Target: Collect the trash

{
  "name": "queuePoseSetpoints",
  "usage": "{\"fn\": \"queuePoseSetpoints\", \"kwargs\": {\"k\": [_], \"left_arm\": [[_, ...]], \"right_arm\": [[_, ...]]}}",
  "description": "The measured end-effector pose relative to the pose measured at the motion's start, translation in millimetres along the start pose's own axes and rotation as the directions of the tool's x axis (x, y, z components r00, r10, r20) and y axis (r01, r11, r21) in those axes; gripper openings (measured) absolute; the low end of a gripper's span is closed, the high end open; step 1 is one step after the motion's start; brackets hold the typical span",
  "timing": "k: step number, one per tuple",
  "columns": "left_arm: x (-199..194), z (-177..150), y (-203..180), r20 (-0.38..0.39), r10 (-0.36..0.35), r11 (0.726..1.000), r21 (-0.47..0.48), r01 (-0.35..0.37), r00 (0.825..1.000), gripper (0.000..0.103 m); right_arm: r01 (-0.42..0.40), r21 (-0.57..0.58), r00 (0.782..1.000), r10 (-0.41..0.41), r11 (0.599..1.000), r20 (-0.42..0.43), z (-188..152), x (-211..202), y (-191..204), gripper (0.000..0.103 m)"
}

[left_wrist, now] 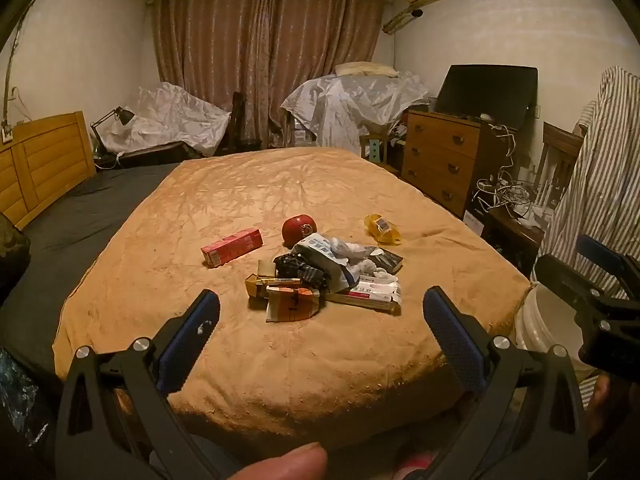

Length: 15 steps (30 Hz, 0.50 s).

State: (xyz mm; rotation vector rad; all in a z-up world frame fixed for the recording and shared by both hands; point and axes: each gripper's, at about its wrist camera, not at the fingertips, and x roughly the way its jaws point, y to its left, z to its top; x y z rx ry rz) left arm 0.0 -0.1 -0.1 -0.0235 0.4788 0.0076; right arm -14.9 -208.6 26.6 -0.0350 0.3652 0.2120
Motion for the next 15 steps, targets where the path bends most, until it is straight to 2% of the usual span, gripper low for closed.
{"fn": "queuePoseSetpoints", "kwargs": {"k": [15], "left_arm": [[-0.1,0.4,0.3,-0.006,-0.002,1.0,-0.001,0.002,1.0,0.098]], "right_arm": [[-0.004,0.003,1.0,0.004,1.0,0.001,-0.4,-0.8,0.7,0.098]]}}
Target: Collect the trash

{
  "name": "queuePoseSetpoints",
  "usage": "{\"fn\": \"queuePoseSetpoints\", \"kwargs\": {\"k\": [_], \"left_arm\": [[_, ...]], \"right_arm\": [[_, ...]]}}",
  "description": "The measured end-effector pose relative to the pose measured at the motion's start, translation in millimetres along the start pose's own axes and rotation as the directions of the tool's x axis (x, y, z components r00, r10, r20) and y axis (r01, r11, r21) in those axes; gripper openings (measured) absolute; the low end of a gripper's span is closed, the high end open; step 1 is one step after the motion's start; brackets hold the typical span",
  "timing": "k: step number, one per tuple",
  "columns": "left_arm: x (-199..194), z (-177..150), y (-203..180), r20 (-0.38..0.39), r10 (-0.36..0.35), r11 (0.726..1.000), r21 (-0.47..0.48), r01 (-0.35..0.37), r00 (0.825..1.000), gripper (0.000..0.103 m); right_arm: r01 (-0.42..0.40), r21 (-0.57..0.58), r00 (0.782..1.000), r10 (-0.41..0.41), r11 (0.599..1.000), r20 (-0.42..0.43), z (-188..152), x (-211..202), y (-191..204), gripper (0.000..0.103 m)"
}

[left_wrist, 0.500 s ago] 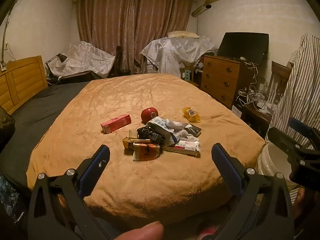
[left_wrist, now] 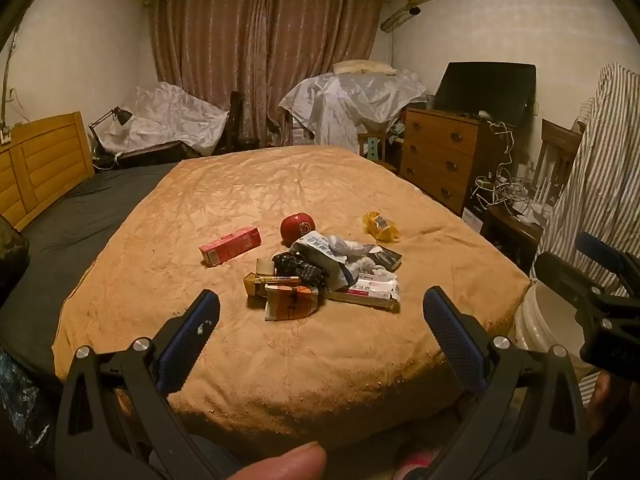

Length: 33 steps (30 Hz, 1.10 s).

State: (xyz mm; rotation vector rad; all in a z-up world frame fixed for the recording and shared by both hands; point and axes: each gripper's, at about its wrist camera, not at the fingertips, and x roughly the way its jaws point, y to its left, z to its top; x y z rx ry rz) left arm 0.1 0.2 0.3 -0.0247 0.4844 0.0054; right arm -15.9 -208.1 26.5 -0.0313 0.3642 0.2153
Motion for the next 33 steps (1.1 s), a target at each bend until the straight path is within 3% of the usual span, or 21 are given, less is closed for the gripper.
{"fn": "queuePoseSetpoints", "kwargs": {"k": [33], "left_arm": [[2.1,-1.6,-1.7,-0.002,0.003,1.0,0.004,-0.003,1.0,0.098]], "right_arm": [[-0.014,0.016,1.0,0.014,1.0,-0.015,-3.3,3.8,-2.5,0.098]]}}
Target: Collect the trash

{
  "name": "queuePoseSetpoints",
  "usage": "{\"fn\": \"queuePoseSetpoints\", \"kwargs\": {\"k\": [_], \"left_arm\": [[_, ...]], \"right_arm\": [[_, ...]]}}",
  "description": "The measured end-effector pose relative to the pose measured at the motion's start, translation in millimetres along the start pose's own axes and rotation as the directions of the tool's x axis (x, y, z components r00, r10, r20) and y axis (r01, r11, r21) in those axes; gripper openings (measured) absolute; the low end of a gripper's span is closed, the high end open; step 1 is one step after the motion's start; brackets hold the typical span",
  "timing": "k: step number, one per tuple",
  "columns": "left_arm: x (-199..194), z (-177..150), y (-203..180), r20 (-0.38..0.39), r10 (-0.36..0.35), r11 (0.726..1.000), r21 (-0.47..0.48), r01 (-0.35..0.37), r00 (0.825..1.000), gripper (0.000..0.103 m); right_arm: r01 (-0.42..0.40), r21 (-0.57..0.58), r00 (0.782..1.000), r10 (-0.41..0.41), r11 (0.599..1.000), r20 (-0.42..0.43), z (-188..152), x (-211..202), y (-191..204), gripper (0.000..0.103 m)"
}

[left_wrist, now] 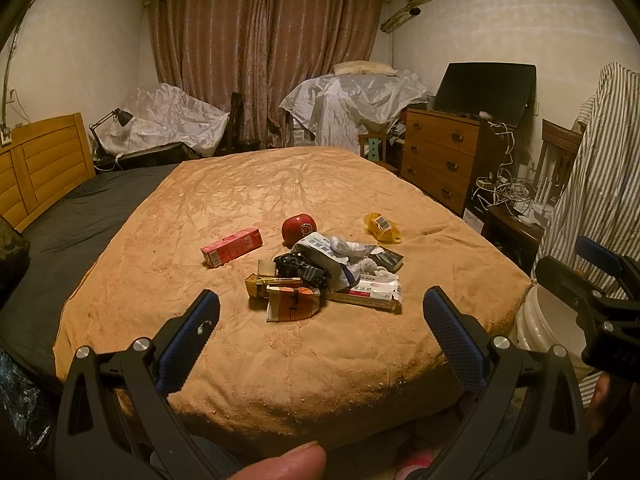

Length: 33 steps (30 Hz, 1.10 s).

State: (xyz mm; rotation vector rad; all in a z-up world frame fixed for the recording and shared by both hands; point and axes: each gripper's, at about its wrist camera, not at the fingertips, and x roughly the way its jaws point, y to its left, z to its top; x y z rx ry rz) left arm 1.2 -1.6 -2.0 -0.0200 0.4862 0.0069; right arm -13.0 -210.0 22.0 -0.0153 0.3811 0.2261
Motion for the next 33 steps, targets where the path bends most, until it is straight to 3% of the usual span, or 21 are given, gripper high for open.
{"fn": "queuePoseSetpoints", "kwargs": {"k": [33], "left_arm": [[2.3,-2.5,-0.9,0.001,0.001,1.0,0.0,-0.001,1.0,0.098]], "right_arm": [[-0.001,0.0,1.0,0.001,1.0,0.0,-2.6,1.6,2.3,0.098]]}}
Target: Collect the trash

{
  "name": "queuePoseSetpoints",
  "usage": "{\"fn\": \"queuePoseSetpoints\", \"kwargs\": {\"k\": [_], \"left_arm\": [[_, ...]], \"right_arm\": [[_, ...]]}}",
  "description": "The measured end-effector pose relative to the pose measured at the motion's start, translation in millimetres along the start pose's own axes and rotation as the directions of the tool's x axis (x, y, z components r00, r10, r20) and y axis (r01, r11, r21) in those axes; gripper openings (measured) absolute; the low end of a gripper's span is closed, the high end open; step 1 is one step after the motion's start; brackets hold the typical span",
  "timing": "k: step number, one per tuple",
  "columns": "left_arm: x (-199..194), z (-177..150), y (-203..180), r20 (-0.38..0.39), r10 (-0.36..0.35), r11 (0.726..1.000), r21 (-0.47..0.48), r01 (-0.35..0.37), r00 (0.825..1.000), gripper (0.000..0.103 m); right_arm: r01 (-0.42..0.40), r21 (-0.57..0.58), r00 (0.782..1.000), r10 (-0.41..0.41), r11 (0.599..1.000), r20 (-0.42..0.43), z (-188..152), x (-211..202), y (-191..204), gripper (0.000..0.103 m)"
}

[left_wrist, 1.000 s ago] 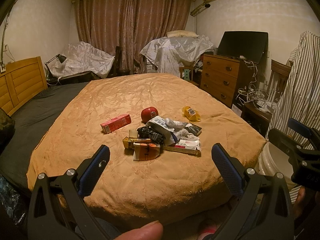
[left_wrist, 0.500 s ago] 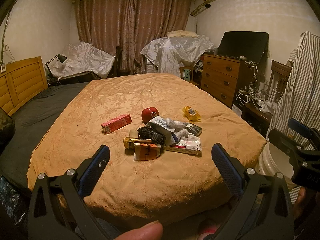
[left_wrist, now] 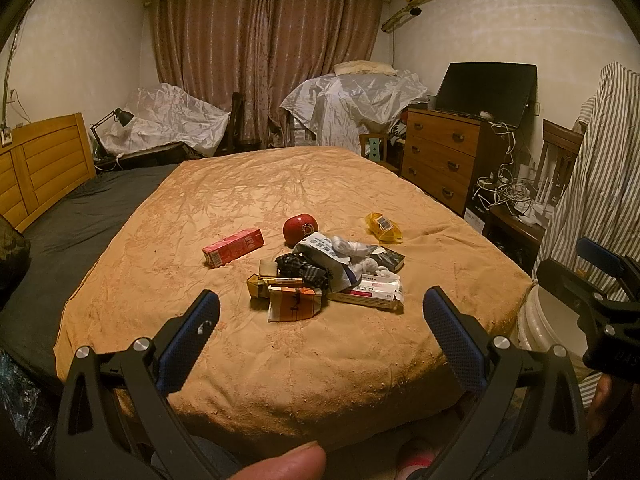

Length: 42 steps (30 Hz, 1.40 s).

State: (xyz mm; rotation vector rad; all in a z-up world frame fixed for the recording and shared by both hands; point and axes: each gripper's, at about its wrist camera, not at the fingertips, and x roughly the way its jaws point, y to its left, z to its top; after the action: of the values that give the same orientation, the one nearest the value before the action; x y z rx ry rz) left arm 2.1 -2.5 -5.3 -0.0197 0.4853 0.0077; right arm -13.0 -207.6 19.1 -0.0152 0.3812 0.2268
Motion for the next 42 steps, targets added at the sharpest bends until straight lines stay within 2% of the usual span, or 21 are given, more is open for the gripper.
{"fn": "queuePoseSetpoints", "kwargs": {"k": [15,21,26,29,32,35,37,38,39,40,42], "left_arm": [[0,1,1,-0.002,0.001,1.0,0.001,-0.001,1.0,0.098],[9,1,20,-0.022,0.002,1.0,-0.009,-0.002,1.0,0.098],[27,-4,31,-0.053,0.004,1.0,0.016,-0.003,0.999,0.098],[47,-12,43,-0.103,0.0,0.999,0.034,0.003,0.995,0.098],[75,-27,74,-0.114,0.018,1.0,0.001,-0.018,0.993,0.098],[113,-41,102,-0.229,-0.029,1.0,-0.017,0.026,0.973,0.098],[146,-53,124,-0.296,0.029,0.999,-0.023,-0.037,0.955,0.098],[157,-56,131,-0.314,0.036,0.998,-0.036,-0.05,0.949,0.098],[171,-60,140,-0.342,0.006,0.997,-0.069,-0.032,0.94,0.093],[183,-62,144,-0.365,-0.025,0.996,-0.091,-0.009,0.931,0.083],[210,-61,139,-0.408,-0.07,0.996,-0.081,0.04,0.91,0.081]], "right_arm": [[0.0,-0.001,1.0,0.0,1.0,-0.003,0,0,0,0.098],[-0.001,-0.003,1.0,0.001,1.0,-0.006,-2,4,1,0.098],[-0.02,-0.01,1.0,0.02,1.0,-0.021,-12,19,11,0.098],[-0.036,-0.014,0.999,0.036,0.999,-0.04,-17,29,10,0.098],[-0.049,-0.014,0.996,0.048,0.999,-0.071,-23,45,9,0.098],[-0.062,-0.019,0.992,0.059,0.998,-0.115,-31,68,9,0.098],[-0.074,-0.019,0.986,0.07,0.997,-0.15,-39,86,10,0.098],[-0.08,-0.018,0.983,0.076,0.997,-0.166,-42,93,10,0.098],[-0.085,-0.019,0.98,0.08,0.996,-0.181,-46,101,11,0.098],[-0.09,-0.021,0.977,0.084,0.996,-0.197,-50,110,12,0.098],[-0.106,-0.021,0.969,0.099,0.994,-0.225,-56,127,14,0.098]]}}
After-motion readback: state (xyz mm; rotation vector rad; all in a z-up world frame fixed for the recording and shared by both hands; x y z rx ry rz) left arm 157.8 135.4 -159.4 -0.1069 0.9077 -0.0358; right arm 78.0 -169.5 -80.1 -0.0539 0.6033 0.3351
